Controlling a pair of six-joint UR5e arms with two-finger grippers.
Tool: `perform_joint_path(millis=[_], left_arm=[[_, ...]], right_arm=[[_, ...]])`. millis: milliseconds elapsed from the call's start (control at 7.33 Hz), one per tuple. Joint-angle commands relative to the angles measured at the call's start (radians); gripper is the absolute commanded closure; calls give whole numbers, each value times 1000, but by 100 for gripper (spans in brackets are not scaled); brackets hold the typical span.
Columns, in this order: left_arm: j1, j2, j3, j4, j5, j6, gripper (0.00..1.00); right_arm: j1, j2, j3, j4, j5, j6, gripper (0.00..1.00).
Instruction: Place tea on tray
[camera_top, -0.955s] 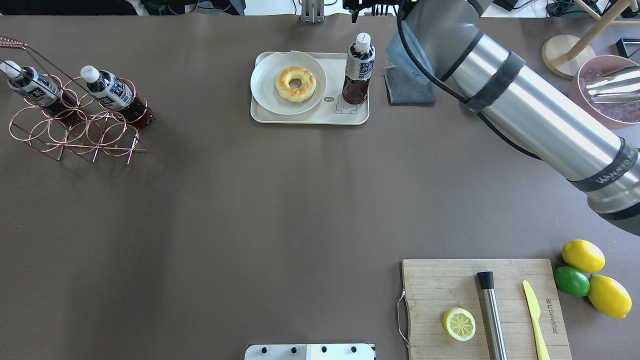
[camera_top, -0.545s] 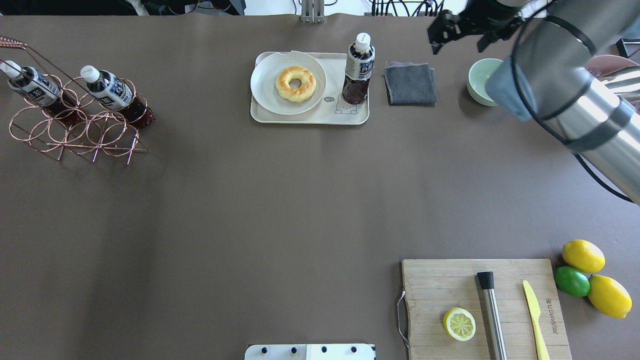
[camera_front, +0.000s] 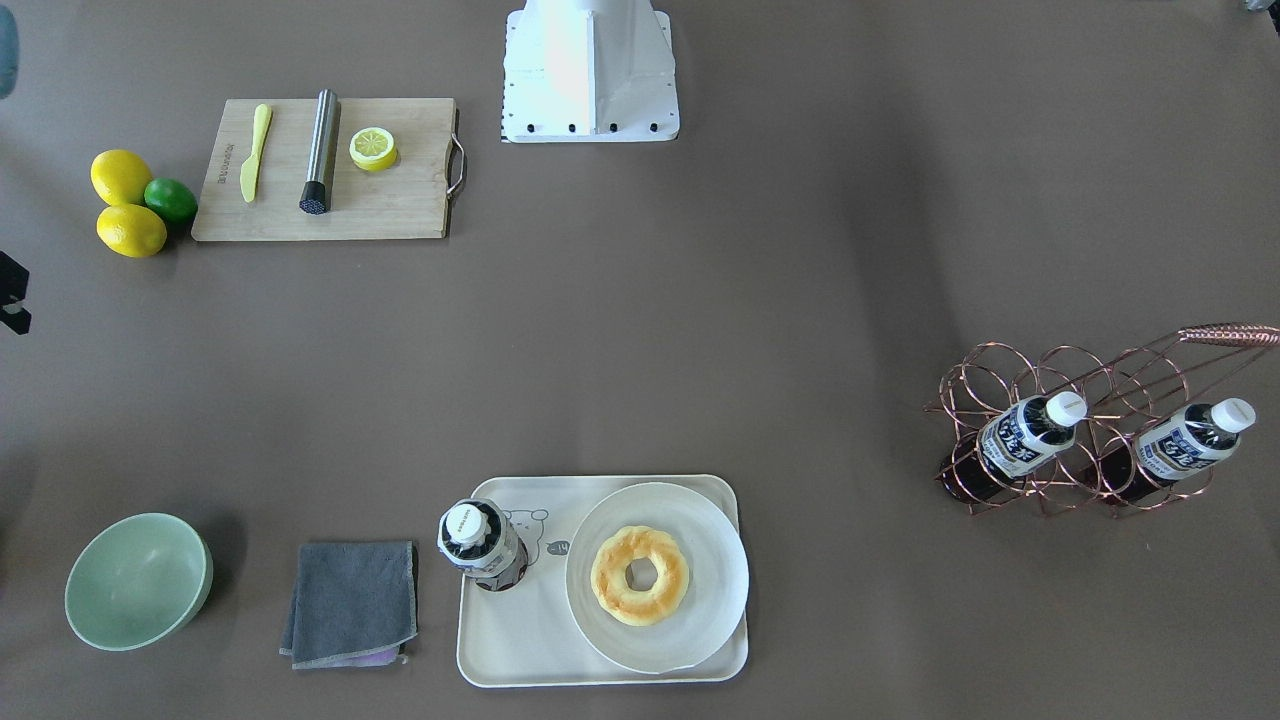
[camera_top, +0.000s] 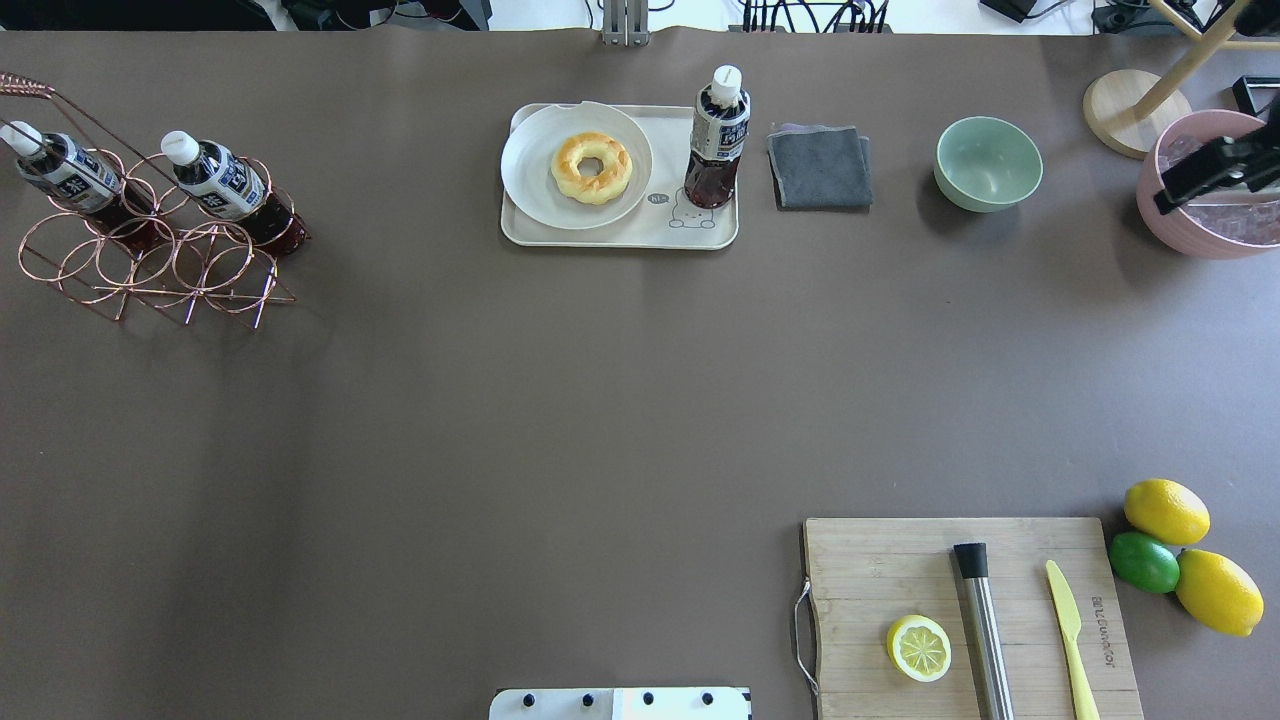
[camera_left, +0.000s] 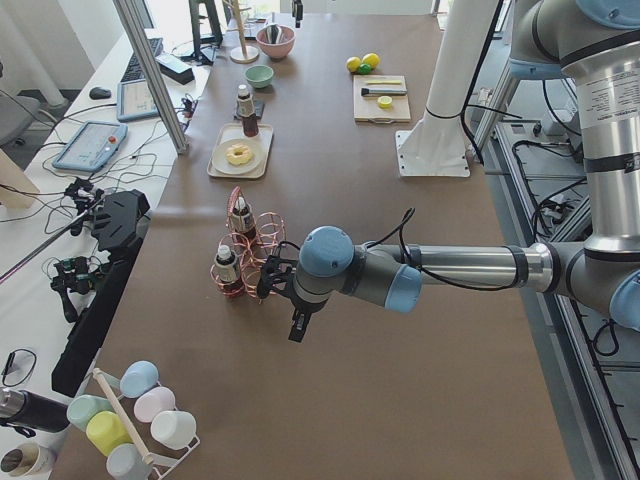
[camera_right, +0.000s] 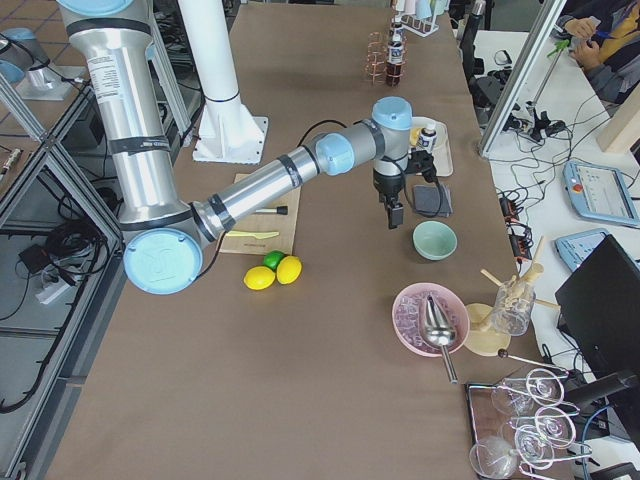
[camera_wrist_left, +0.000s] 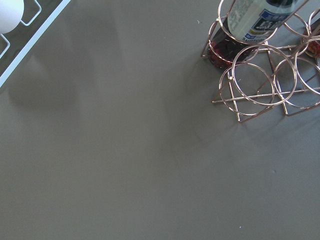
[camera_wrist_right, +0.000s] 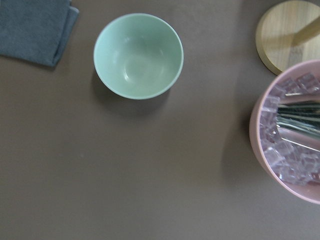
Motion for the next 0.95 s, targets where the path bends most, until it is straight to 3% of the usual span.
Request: perform_joint_path(millis=[0,136,409,818], left_arm=[[-89,-65,-6,280,-2,185,3],[-101,-77,-17,339,-1,222,3],[-112,-61,-19,338,5,223,3],[-124,-25,-29,284,27,226,3]], right_arm=[[192,-220,16,8,122,-270,0],[201,-282,-4,8,111,-395,0],[248,-348,-19,8,62,-470,0],[305,-354,-119,11,62,-624,0]])
